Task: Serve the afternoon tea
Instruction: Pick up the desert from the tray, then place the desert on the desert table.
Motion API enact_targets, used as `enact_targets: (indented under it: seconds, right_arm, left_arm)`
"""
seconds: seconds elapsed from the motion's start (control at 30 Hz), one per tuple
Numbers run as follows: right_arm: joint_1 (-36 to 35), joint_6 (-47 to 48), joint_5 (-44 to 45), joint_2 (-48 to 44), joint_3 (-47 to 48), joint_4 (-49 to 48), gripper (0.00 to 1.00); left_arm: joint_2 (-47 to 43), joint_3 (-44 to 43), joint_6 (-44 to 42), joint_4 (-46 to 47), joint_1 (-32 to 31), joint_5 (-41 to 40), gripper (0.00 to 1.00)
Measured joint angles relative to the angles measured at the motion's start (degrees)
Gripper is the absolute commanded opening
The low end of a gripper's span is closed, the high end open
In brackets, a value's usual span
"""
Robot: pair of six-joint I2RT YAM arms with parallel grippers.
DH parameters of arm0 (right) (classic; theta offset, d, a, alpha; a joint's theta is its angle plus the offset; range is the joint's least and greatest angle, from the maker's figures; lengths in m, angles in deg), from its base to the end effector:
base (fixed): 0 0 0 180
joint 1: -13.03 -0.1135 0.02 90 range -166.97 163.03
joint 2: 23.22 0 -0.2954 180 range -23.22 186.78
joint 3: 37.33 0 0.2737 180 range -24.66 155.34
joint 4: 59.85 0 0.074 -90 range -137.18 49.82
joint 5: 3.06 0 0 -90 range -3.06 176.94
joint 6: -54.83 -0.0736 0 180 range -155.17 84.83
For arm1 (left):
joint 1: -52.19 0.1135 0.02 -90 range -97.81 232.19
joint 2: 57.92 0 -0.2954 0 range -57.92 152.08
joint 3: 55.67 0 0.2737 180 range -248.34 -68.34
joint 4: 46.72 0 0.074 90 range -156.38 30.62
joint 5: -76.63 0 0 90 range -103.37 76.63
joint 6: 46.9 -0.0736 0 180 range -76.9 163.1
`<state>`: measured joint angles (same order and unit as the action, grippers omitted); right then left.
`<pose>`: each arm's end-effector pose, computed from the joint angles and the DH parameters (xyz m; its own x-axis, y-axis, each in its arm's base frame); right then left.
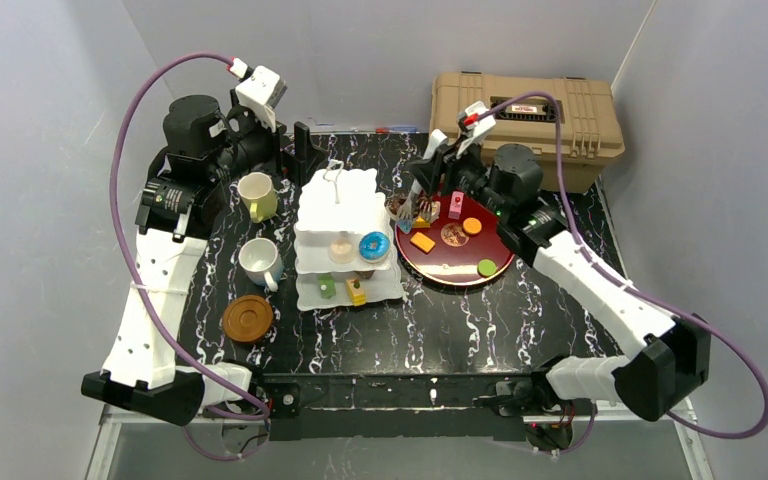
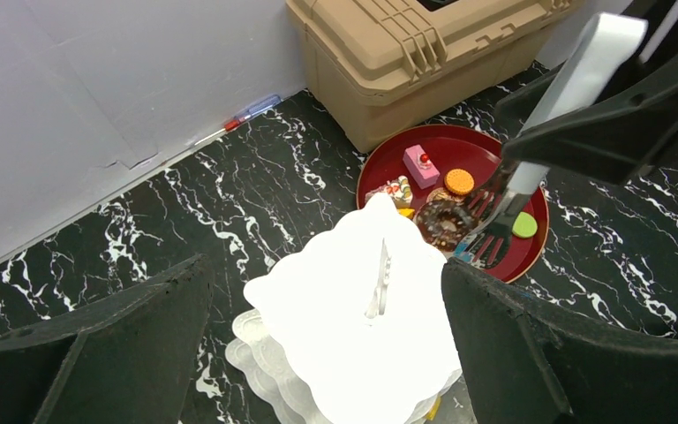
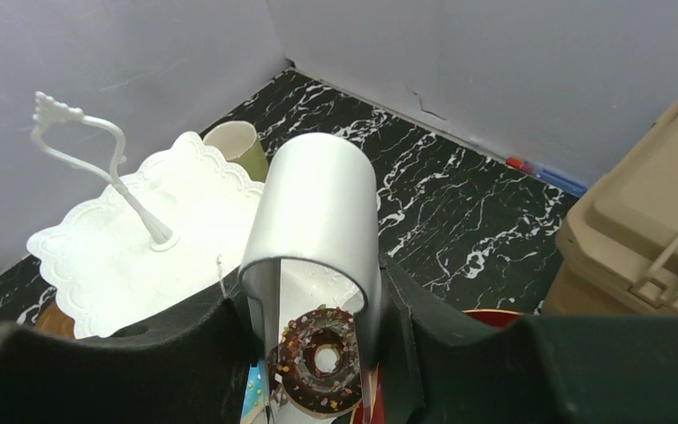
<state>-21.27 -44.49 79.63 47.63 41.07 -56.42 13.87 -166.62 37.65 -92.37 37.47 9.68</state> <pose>0.2765 0.1999 0.4391 -0.0489 0.1611 -0.9857 -0.6646 0.7314 0.1525 0.2642 -0.0992 0.5509 -0.0509 0.1037 -0.9933 0.6177 0.7848 0.0503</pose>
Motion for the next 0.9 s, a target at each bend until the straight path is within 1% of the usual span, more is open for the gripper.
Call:
enact_targets:
  seconds: [0.33,0.67,0.9]
  right_arm:
    - [-1.95,-0.02,-4.48,6.97,0.09,-4.61,0.29]
    - [-2.47,-0.35,-5.07,10.82,0.5,-9.84,0.29]
    - [-2.54,-1.07,-5.07,13.6,1.75,-12.79,0.35]
  left_arm:
    - [0.0,0.07,0.0,0.0,-0.02,-0.11,0.99]
    - [0.0,0.07,0.13,0.0,0.0,-0.11,0.99]
    - [-0.15,0.59,0.13,0.0,0.0,-0.11,0.99]
